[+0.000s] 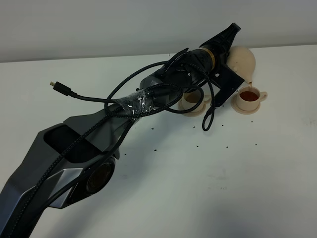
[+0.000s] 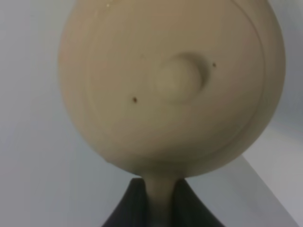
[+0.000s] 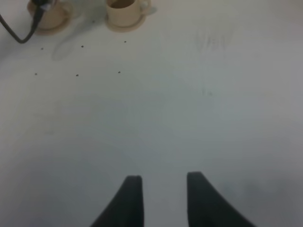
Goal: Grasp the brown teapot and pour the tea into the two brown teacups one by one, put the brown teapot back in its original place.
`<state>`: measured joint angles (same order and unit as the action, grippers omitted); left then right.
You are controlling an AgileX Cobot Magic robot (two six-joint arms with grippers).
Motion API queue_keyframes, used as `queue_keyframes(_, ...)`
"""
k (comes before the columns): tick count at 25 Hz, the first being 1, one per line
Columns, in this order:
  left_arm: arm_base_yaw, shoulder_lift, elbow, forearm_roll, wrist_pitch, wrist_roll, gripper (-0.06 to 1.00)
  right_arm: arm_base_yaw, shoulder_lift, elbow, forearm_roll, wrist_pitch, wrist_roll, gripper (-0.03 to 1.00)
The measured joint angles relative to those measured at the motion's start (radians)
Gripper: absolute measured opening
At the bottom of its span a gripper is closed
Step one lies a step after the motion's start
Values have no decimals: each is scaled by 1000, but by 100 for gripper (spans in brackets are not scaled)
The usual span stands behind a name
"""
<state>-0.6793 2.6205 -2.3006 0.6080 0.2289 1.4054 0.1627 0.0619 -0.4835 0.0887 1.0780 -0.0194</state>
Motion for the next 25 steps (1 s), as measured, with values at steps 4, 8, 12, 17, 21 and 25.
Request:
queue_keyframes(4, 0, 0, 0, 0, 0, 0, 12, 0, 0, 0, 0, 0, 0, 24)
queue_keyframes(8, 0, 0, 0, 0, 0, 0, 12, 0, 0, 0, 0, 0, 0, 24)
queue_keyframes(12, 0, 0, 0, 0, -1, 0, 12, 0, 0, 0, 0, 0, 0, 24)
queue_keyframes(17, 0, 0, 0, 0, -1, 0, 12, 0, 0, 0, 0, 0, 0, 24)
queue_keyframes(21, 0, 0, 0, 0, -1, 0, 12, 0, 0, 0, 0, 0, 0, 24)
queue_keyframes(25, 0, 0, 0, 0, -1, 0, 12, 0, 0, 0, 0, 0, 0, 24)
